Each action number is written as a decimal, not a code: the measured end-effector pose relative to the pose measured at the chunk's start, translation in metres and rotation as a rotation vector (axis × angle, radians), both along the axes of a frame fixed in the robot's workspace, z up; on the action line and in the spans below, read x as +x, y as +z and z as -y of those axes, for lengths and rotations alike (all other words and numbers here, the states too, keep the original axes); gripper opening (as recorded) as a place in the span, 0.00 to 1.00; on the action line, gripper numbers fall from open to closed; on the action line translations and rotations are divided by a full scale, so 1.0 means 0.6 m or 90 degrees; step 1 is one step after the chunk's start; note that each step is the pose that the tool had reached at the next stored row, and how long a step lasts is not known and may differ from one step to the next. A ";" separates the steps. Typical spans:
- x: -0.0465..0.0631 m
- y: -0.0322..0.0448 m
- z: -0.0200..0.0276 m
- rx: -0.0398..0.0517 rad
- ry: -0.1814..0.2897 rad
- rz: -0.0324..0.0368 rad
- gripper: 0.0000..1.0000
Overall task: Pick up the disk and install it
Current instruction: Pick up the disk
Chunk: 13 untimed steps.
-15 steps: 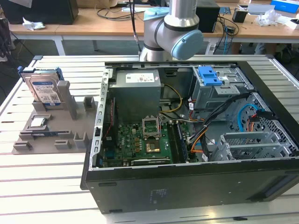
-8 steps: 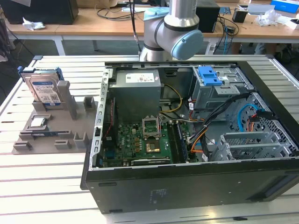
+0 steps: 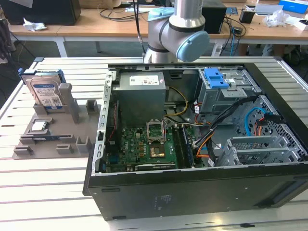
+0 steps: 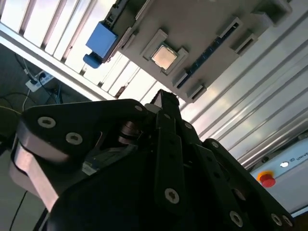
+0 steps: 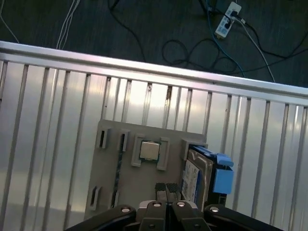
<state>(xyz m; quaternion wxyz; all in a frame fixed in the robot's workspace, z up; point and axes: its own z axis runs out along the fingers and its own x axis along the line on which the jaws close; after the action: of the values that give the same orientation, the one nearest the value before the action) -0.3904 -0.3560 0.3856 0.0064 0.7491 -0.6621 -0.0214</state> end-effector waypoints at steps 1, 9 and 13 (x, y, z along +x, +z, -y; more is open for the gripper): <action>0.000 0.000 0.0000 0.0000 -0.015 0.0001 0.11; 0.000 0.000 0.0000 0.0000 -0.121 0.0001 0.11; 0.000 0.000 0.0000 0.0000 -0.170 0.0000 0.11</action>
<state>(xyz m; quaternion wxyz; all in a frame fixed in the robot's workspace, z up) -0.3904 -0.3560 0.3854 0.0035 0.6541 -0.7561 -0.0220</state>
